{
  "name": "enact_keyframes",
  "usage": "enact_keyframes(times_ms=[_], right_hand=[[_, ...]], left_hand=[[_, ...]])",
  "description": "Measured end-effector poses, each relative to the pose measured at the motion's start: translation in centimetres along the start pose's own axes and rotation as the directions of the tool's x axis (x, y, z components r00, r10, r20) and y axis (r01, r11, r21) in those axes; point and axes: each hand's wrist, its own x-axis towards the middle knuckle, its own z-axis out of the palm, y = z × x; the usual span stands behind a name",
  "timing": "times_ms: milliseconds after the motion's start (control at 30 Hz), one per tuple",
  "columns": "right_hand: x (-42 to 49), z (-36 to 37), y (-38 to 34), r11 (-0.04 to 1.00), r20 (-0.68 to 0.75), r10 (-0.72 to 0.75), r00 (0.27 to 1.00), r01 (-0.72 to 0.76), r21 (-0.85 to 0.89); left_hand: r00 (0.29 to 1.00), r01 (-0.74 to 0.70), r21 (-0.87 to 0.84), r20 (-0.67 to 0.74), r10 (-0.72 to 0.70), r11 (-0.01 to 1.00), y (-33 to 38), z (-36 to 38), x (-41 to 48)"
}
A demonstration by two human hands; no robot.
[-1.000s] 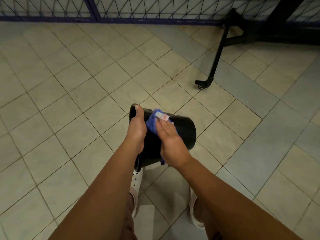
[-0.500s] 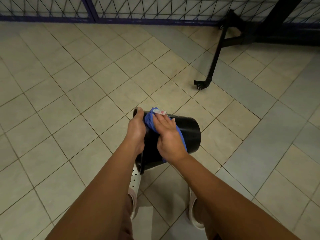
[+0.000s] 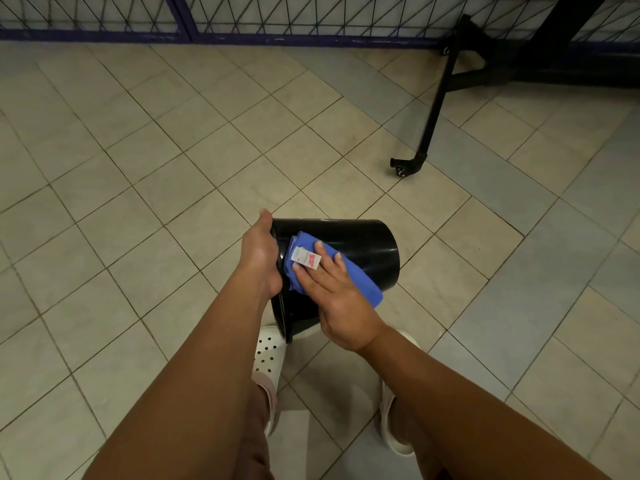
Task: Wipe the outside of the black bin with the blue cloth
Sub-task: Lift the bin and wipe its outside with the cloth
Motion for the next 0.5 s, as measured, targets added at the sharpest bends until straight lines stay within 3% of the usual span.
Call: enact_keyframes(times_ms=[233, 500], right_hand=[[3.8, -1.4, -1.0, 0.971, -0.048, 0.228, 0.972, -0.225, 0.076], [2.0, -1.1, 0.7, 0.984, -0.128, 0.136, 0.982, -0.119, 0.135]], left_hand=[[0.995, -0.062, 0.066, 0.087, 0.056, 0.996, -0.8, 0.7, -0.4], [0.991, -0.121, 0.077, 0.068, 0.115, 0.990, -0.6, 1.3, -1.2]])
